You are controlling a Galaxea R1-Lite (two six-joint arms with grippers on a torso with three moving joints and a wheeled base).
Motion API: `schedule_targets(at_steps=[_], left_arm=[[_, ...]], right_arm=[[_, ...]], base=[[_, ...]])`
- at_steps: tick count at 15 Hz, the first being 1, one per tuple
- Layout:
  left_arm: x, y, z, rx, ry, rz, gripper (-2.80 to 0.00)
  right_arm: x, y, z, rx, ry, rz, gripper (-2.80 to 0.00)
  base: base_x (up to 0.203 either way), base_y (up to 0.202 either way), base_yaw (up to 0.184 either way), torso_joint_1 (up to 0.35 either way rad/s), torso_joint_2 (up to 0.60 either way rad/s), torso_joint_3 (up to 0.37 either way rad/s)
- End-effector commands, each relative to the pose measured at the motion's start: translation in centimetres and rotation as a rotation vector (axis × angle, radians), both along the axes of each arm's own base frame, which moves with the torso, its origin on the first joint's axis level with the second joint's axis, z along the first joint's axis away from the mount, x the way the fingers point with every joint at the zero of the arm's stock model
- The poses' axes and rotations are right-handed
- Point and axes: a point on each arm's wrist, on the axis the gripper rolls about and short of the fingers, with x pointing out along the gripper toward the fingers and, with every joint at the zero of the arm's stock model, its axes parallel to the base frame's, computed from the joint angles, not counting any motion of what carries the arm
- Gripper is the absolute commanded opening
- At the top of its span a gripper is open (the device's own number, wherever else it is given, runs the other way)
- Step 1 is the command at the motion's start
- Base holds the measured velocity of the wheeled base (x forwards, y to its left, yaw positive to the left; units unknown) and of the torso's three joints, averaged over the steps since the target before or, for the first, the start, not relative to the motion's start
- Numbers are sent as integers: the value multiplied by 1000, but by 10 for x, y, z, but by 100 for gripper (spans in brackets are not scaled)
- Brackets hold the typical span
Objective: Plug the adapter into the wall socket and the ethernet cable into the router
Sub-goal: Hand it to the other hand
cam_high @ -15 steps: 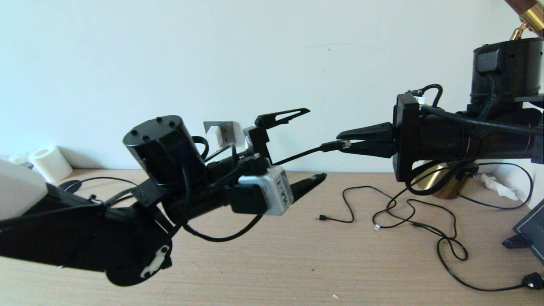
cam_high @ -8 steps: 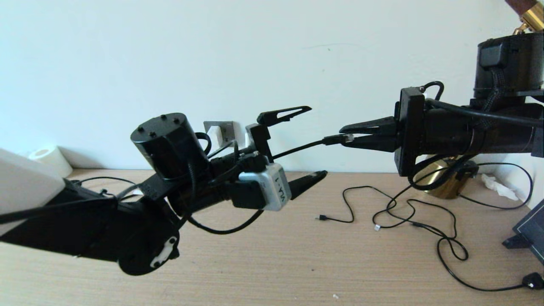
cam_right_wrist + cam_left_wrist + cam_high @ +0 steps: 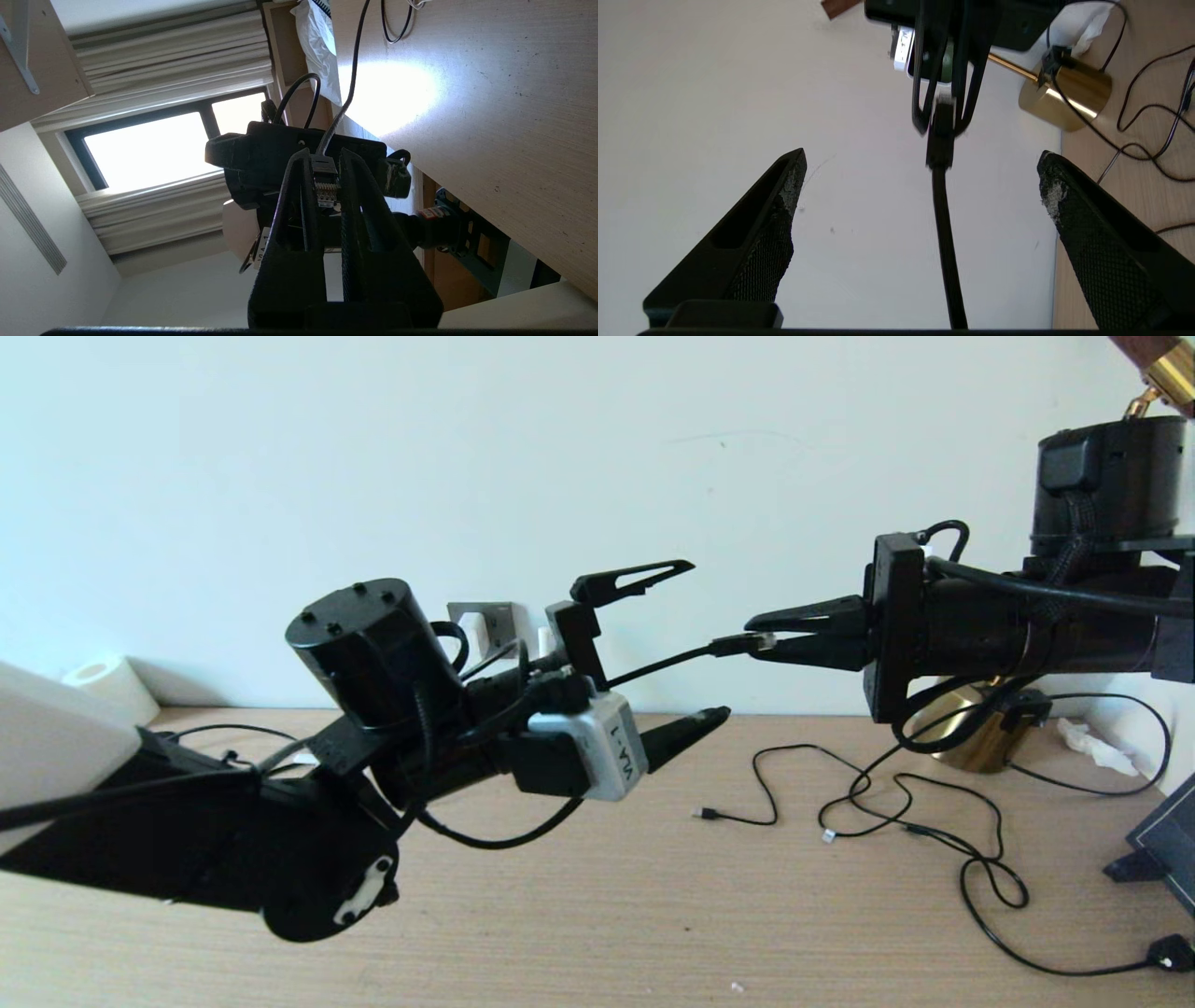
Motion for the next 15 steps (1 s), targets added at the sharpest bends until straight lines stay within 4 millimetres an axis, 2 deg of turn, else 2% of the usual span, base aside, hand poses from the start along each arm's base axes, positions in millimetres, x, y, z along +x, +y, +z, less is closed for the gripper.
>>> schedule_targets(at_steps=[1,15], left_arm=[[-2,0,1,-2,-12,-5,0],[0,-5,-5,6,8,-13,0]], right_arm=[[1,0,-1,3,10,4,-280],[2,1,-4,-2,18,6,-280]], base=[[0,0,0,0,0,0],[0,0,0,0,0,0]])
